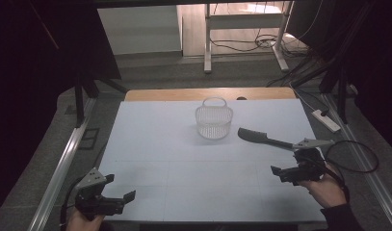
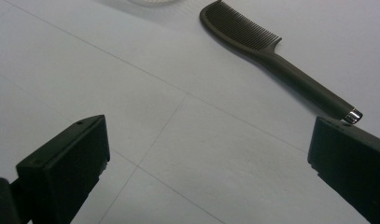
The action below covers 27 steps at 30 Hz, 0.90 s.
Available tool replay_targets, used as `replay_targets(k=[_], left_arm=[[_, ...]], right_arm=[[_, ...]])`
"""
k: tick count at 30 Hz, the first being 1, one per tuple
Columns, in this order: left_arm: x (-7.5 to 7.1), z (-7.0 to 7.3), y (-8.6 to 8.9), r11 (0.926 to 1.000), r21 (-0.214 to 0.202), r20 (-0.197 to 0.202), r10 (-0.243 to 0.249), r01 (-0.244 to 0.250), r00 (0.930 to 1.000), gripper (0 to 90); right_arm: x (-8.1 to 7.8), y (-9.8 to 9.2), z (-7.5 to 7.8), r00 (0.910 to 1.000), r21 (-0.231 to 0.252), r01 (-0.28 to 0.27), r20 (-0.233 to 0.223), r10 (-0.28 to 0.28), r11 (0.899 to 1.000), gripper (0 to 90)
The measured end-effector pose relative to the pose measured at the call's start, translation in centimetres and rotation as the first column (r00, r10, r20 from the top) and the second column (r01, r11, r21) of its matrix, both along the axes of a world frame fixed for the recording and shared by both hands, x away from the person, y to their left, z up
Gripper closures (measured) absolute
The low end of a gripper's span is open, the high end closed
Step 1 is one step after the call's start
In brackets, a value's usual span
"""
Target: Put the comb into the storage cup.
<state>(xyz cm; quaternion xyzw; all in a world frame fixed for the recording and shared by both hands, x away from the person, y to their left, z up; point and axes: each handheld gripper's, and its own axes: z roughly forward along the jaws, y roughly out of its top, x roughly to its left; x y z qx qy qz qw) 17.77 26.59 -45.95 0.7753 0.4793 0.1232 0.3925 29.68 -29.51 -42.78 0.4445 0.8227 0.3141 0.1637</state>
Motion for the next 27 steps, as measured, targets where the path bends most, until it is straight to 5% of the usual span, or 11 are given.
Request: replay_targets(k=[27], left_arm=[[0.1,0.0,0.1,0.9999,-0.009,0.002,-0.003,0.003,1.0,1.7]], right_arm=[[3.8,0.3,0.0,0.9999,-0.022,0.015,0.002,-0.015,1.0,0.0]])
